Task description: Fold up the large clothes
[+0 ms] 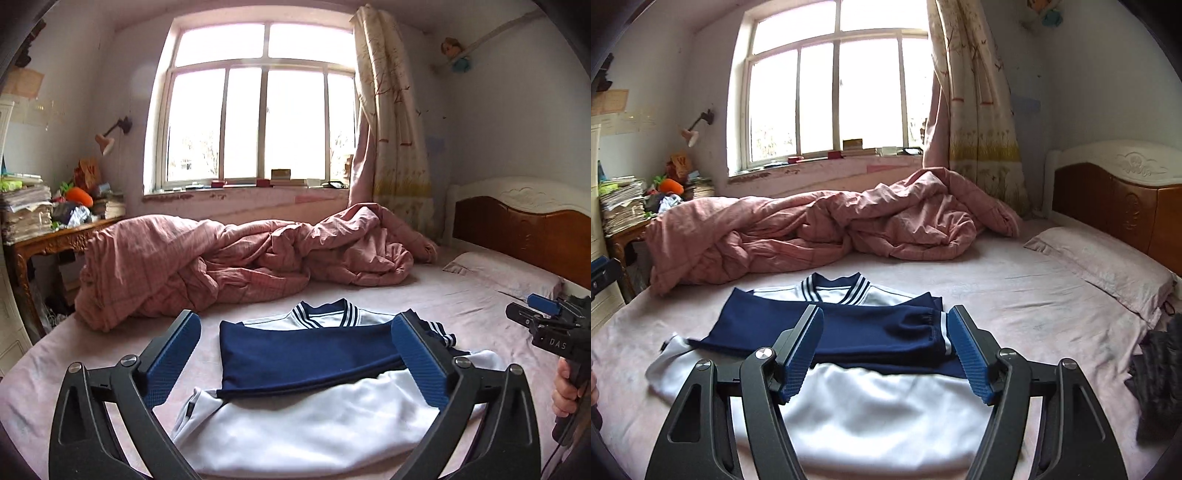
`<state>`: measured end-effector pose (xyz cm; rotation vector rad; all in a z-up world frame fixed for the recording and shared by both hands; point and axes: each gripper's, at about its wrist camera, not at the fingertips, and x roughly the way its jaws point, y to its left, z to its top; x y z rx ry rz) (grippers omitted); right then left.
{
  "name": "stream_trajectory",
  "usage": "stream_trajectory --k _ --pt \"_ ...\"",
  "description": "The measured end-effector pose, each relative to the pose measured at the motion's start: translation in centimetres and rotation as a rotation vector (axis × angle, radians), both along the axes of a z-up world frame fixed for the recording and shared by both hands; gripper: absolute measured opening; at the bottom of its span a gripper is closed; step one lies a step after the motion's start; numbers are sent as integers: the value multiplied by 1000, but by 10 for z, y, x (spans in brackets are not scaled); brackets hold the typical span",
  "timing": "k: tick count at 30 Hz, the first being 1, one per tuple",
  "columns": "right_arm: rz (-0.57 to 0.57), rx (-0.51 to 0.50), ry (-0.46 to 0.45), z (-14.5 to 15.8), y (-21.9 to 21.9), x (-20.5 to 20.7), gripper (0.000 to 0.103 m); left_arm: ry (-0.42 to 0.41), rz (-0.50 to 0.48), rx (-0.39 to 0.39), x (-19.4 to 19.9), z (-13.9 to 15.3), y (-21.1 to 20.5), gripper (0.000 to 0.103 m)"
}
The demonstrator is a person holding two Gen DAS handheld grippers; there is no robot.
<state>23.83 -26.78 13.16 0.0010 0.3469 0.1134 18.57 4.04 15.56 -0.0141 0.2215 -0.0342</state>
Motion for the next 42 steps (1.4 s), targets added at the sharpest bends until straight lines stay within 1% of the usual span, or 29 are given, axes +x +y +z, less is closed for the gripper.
stream_trajectory --k 2,4,6,8,10,12,13,15,17,19,21,23,24,26,27,29,30,31,33,34,35,36,38,39,40,41,42 --pt "16 8 -3 -6 0 -19 76 -22 -8 15 -19 -8 -3 103" --pt "46 -3 14 -16 0 -31 76 -27 -9 19 -33 -21 -4 103" --pt "71 -25 41 -28 3 -39 76 11 -20 20 -36 -36 -5 103" --pt "100 -45 87 -44 7 -41 76 73 -41 19 -31 -52 -7 103" --pt "125 -71 142 -61 11 -37 76 158 -69 41 -19 -69 -13 103" --pt "155 -140 228 -80 22 -25 76 249 -93 103 -3 -89 -24 103" --pt "177 -189 276 -91 30 -20 76 287 -101 142 4 -99 -30 103" --pt "200 -272 330 -109 42 -14 76 355 -127 207 13 -116 -41 103" --pt "220 -351 381 -128 56 -8 76 419 -165 242 17 -133 -52 102" --pt "238 -399 419 -144 67 -5 76 482 -193 270 24 -148 -62 102" --pt "245 -445 449 -159 75 -2 76 538 -205 315 31 -163 -71 102" --pt "233 -488 455 -169 82 3 76 588 -199 360 40 -178 -77 102" --pt "228 -494 448 -171 84 5 76 610 -194 377 44 -184 -79 102" --pt "207 -495 446 -172 84 11 76 645 -152 419 53 -195 -81 102" --pt "186 -498 445 -172 83 15 76 645 -143 415 55 -197 -79 102" --pt "127 -513 443 -175 77 25 77 653 -132 382 60 -198 -73 102" --pt "100 -517 449 -176 73 30 77 645 -103 377 62 -197 -70 102" --pt "70 -518 455 -178 66 36 77 624 -62 391 64 -196 -66 102" --pt "17 -513 464 -178 51 46 77 595 31 444 69 -196 -56 102" --pt "2 -501 470 -178 44 49 80 595 59 443 72 -196 -49 102" --pt "-16 -489 472 -176 37 53 80 598 67 415 74 -196 -40 101" --pt "-38 -484 474 -175 31 55 80 607 76 383 77 -195 -31 99" --pt "-68 -477 472 -172 20 60 80 607 121 345 82 -194 -15 89" --pt "-74 -471 467 -172 16 61 80 602 130 333 83 -194 -9 89" --pt "-81 -463 464 -171 12 62 79 604 122 308 86 -194 -4 85" --pt "-96 -460 460 -172 9 64 77 612 114 276 87 -195 0 75" --pt "-99 -449 454 -172 7 65 67 609 103 252 86 -194 3 70"
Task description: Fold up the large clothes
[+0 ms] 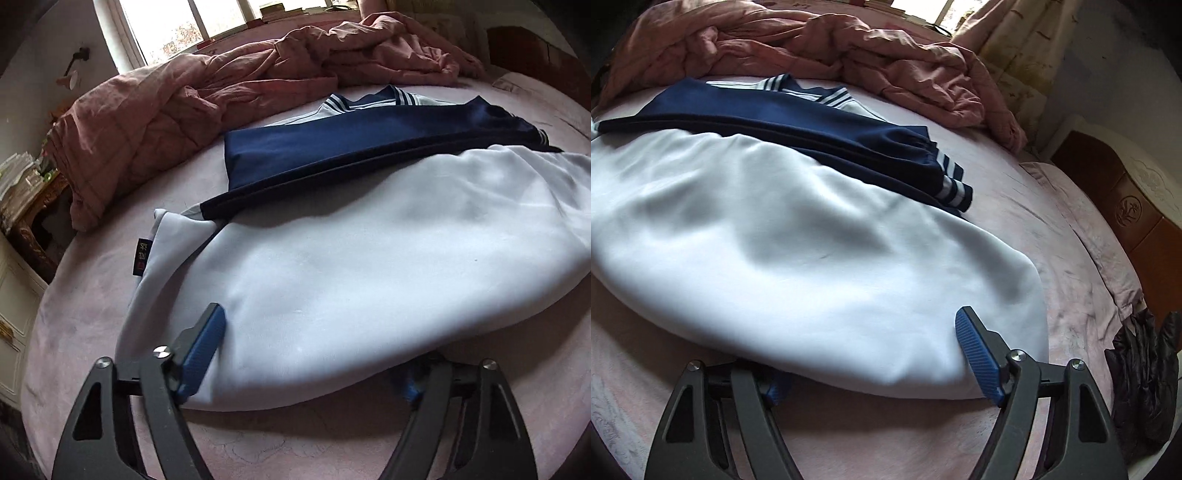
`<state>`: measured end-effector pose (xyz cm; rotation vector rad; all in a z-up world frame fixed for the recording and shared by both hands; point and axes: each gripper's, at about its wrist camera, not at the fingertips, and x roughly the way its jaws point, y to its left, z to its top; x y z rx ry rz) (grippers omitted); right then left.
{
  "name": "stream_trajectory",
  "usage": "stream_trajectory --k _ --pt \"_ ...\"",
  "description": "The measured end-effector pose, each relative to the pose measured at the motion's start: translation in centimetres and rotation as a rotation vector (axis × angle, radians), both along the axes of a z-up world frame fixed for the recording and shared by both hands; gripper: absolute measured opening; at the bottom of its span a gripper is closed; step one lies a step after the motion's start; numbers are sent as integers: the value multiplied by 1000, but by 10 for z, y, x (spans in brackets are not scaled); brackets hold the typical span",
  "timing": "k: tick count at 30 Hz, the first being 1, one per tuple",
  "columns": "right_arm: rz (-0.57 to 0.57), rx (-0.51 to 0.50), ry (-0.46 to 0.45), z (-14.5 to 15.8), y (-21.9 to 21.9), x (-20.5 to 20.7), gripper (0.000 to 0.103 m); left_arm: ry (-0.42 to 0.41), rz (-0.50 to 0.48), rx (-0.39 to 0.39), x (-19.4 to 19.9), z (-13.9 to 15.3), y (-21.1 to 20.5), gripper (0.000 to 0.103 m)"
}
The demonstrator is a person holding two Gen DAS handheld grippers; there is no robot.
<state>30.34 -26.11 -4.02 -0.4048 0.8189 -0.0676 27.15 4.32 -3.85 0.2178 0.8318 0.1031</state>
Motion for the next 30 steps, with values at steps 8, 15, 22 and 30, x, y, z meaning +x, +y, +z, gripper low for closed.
stream_trajectory --k 8,15,22,30 --pt "33 102 -137 23 -3 -29 16 -95 2 -85 -33 31 -7 16" --pt "81 130 -142 42 -6 -105 15 -76 -78 -114 -113 54 -4 16" --pt "131 117 -117 37 -11 -183 16 -74 -126 -126 -185 55 -7 17" --pt "143 146 -149 72 -12 -175 17 -105 -123 -200 -167 92 2 18"
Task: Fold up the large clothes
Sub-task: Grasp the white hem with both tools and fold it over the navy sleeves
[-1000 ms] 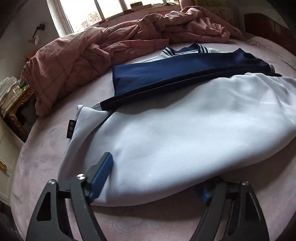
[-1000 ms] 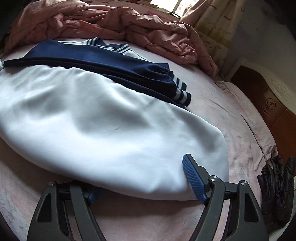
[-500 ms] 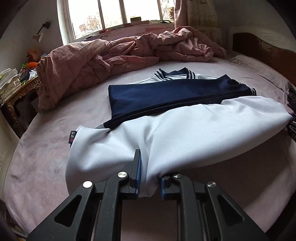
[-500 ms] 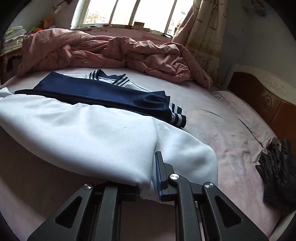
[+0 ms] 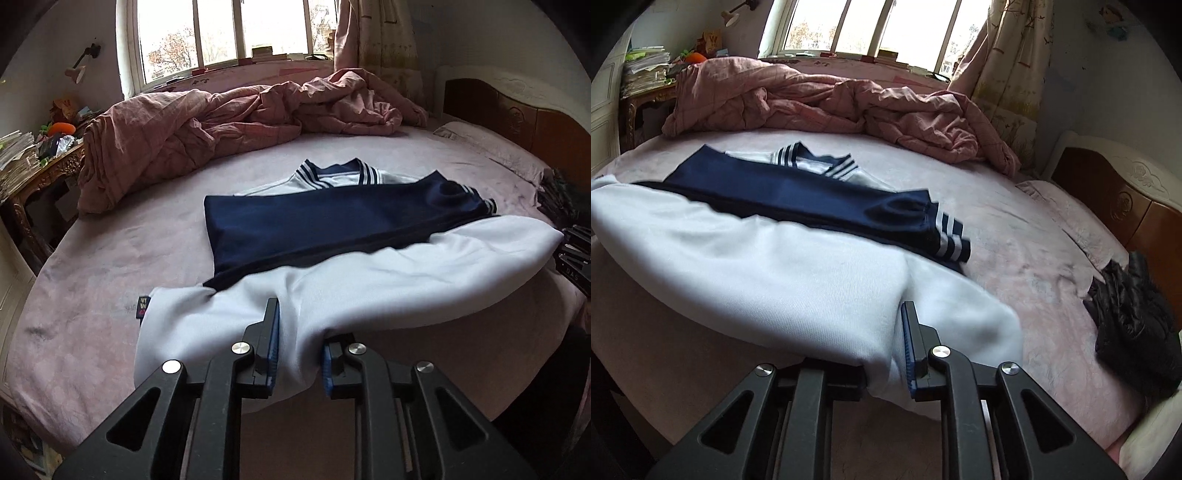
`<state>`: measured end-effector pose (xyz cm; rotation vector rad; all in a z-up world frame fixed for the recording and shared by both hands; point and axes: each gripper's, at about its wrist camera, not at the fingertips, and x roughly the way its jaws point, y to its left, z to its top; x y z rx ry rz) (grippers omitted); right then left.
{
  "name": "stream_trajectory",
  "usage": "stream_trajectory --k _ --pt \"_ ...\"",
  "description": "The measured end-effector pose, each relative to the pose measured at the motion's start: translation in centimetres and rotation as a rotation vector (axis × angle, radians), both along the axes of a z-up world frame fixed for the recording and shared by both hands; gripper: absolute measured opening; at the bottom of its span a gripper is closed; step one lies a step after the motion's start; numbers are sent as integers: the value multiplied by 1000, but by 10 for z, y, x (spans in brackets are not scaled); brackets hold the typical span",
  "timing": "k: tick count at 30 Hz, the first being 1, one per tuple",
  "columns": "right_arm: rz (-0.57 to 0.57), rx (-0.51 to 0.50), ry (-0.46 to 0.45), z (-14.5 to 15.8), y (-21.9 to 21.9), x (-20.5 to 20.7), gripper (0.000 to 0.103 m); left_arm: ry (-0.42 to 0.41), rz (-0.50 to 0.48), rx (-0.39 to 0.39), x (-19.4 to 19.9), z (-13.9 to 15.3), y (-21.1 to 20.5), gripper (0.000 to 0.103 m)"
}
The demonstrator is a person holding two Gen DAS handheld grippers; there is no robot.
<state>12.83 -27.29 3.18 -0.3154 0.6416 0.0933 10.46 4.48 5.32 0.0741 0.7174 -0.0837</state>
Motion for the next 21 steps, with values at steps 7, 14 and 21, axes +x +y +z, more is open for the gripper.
stream_trajectory --k 7,14,21 --pt "34 3 -1 42 13 93 17 129 60 -198 122 26 39 19" --pt "-32 93 112 21 19 208 17 205 99 -100 225 -5 32 19" --pt "-43 99 227 -20 24 271 17 216 103 -77 284 -34 31 18"
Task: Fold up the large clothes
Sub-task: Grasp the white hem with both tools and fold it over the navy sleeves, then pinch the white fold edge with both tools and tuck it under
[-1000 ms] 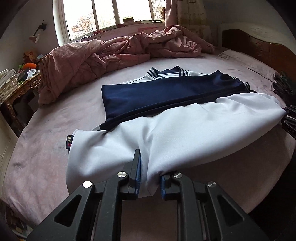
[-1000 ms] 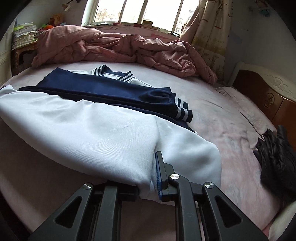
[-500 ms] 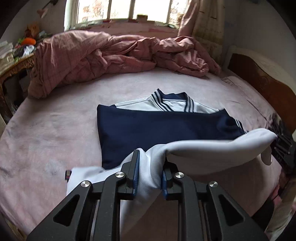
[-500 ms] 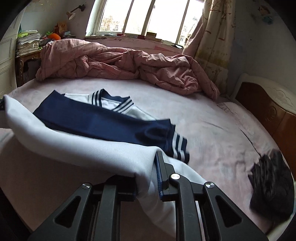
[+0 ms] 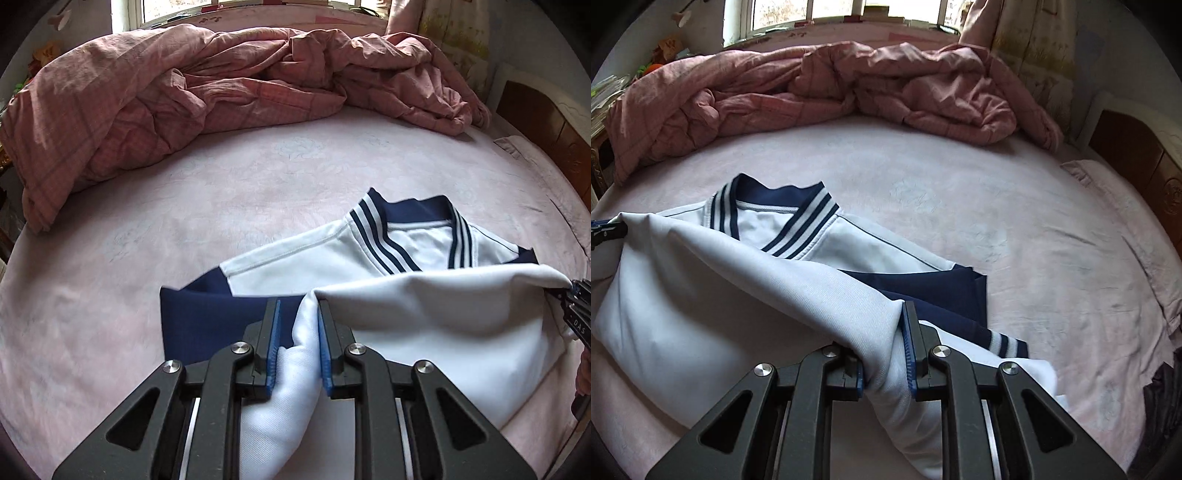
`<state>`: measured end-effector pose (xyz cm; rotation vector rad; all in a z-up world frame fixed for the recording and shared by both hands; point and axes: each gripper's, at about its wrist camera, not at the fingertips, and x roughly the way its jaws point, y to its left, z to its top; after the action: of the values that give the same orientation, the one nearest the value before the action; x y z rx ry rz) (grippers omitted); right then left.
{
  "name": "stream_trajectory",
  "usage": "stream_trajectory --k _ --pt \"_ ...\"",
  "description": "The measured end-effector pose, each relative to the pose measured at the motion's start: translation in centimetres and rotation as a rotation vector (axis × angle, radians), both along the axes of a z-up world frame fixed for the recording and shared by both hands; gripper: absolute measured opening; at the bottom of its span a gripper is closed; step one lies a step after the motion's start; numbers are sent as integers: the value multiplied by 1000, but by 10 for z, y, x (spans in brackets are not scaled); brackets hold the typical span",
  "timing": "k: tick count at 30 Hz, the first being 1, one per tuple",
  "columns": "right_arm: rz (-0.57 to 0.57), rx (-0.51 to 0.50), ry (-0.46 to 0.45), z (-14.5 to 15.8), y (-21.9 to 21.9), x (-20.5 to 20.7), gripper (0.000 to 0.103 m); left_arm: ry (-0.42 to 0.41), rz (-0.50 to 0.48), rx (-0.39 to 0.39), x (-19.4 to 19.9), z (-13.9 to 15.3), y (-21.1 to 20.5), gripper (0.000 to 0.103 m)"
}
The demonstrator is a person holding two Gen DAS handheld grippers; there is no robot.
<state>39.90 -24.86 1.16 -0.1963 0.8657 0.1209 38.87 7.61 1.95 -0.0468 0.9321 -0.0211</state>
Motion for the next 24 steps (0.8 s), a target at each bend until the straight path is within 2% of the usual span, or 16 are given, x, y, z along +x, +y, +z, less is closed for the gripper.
stream_trajectory --k 3,6,8,9,10,11,12,13,14,19,24 --pt "-13 -5 5 -9 0 9 17 -27 2 -1 13 -7 0 17" --pt "-36 10 3 -11 -5 18 17 -90 -4 15 20 -8 0 17" --pt "-52 24 12 -14 -9 26 17 -138 -16 -10 16 -3 3 23" --pt "-42 34 15 -15 -10 28 20 -166 -15 -31 11 2 7 31" --pt "-18 35 17 -15 -11 29 25 -186 -9 -46 5 7 12 60" --pt "7 29 9 -15 -12 26 29 -211 -2 -49 -3 14 17 80" --pt "1 25 -11 -12 -16 23 47 -235 8 -40 -11 22 23 81" --pt "-17 22 -33 -9 -22 19 70 -256 10 -33 -20 28 28 81" --pt "-39 32 -59 -6 -31 12 76 -271 3 -34 -30 34 34 81" --pt "-64 180 -109 12 -76 -19 78 -293 -11 -30 -76 44 56 91" --pt "-184 212 -261 26 -115 -50 81 -204 27 -7 -84 13 69 96"
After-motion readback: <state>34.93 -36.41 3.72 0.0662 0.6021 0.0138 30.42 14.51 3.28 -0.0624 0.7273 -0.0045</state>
